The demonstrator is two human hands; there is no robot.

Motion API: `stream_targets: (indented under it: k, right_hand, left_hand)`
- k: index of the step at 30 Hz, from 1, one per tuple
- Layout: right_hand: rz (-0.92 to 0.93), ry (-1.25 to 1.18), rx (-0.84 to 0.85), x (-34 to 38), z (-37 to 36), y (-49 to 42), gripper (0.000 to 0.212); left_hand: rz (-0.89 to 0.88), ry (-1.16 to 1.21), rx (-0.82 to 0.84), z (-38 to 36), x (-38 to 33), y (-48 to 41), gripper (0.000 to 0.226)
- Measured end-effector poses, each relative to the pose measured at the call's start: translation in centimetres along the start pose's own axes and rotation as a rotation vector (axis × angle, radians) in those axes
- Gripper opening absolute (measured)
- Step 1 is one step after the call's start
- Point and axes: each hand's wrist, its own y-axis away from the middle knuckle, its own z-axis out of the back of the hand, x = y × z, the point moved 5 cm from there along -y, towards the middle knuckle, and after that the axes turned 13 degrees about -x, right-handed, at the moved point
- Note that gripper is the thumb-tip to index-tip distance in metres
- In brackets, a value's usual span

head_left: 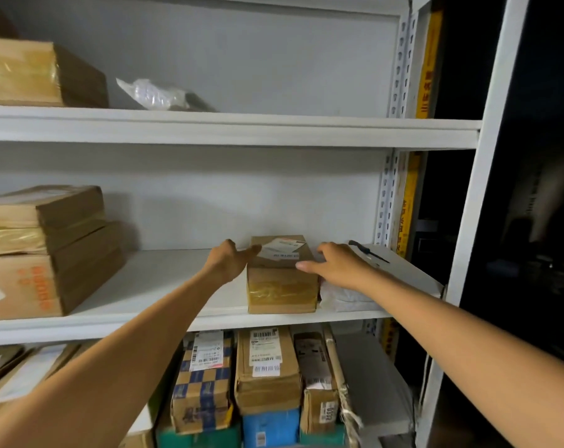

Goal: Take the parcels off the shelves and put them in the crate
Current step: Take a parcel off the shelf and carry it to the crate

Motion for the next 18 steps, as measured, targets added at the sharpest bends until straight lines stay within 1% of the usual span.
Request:
stream_targets:
  k: [3, 6, 7, 8, 10, 11, 13, 14, 16, 18]
  right_hand:
    - [-0.075, -0.104, -0.033, -0.3, -1.3, -1.3, 0.053]
    - [-0.148, -0.176, -0.032, -0.8, -3.2, -2.4, 0.049]
    - [-0.179, -0.201, -0.024, -1.0, -3.7, -2.7, 0.045]
    - [-0.213, -0.244, -0.011, -1.3, -4.0, -3.0, 0.042]
    - [-0.26, -0.336, 0.028, -1.4, -4.1, -3.5, 0.042]
    - [-0.263, -0.35, 0.044, -1.4, -4.0, -3.7, 0.043]
    - [-0.257, -0.332, 0.063, -1.4, -3.7, -3.5, 0.038]
    - [-0.256, -0.321, 0.075, -1.3, -3.7, -3.2, 0.039]
    - [-0.26, -0.326, 0.084, -1.4, -3.8, -2.5, 0.049]
    - [-0.263, -0.339, 0.065, -1.5, -3.9, -1.9, 0.057]
  left_hand:
    - [0.143, 0.142, 0.114, -1.2, 0.8, -0.9, 0.055]
    - [0.216, 0.256, 0.286, -2.2, 1.7, -1.4, 0.037]
    - [0.234, 0.287, 0.324, -2.3, 2.0, -1.6, 0.036]
    - [0.253, 0.308, 0.35, -2.3, 2.2, -1.8, 0.039]
    - [0.297, 0.34, 0.392, -2.3, 2.6, -2.0, 0.047]
    - [0.301, 0.346, 0.42, -2.2, 2.7, -1.9, 0.05]
    - [0.281, 0.343, 0.469, -2.3, 3.0, -1.5, 0.058]
    - [0.29, 0.354, 0.473, -2.3, 3.3, -1.2, 0.066]
    - [0.331, 0.4, 0.469, -2.2, 3.9, -0.3, 0.083]
    - [0.317, 0.465, 0.484, -2.3, 3.9, 0.7, 0.087]
